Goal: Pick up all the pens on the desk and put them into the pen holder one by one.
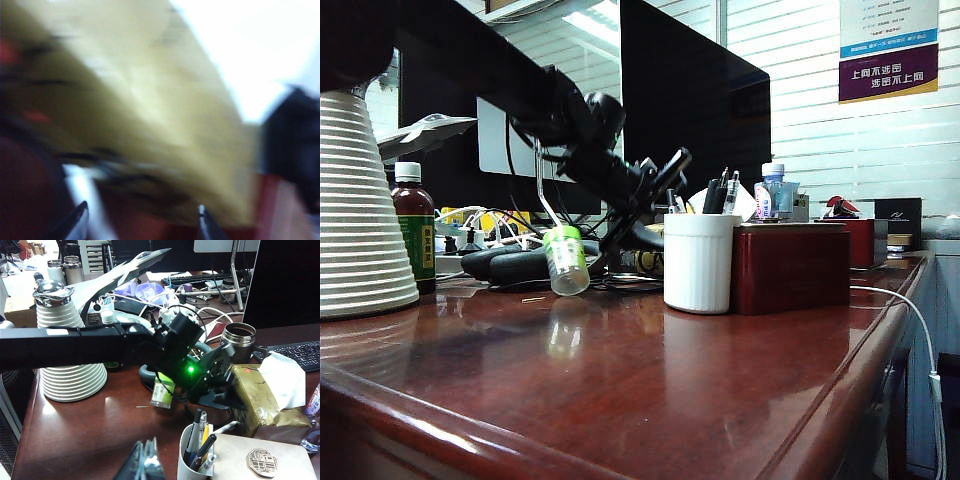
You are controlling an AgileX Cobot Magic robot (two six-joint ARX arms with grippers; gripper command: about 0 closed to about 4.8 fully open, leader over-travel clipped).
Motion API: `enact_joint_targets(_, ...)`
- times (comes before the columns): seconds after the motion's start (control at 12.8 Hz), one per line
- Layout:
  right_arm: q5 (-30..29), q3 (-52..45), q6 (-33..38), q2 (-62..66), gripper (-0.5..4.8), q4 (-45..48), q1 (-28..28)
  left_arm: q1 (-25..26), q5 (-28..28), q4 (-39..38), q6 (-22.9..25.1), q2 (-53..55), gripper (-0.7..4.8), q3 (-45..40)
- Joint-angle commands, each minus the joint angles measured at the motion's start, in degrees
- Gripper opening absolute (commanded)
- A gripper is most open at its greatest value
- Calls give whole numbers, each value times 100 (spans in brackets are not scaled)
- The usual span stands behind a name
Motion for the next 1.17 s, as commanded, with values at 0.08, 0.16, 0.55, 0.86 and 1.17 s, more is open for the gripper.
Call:
enact_joint_targets(0.08, -24, 22, -13, -9, -5, 101, 4, -17, -232, 2, 48, 59, 276, 9)
enact_joint_targets(0.16, -24, 22, -13, -9, -5, 101, 4, -20, -234, -26, 50, 98, 276, 9)
enact_joint_targets(0.55, -24, 22, -13, -9, -5, 101, 4, -138, -341, -142, 52, 343, 273, 9)
enact_joint_targets(0.86, -22, 22, -13, -11, -5, 273, 4, -138, -492, -256, 203, 481, 237, 11)
enact_joint_targets(1.17, -24, 22, -13, -11, -5, 306, 4, -138, -487, -330, 479, 496, 107, 39)
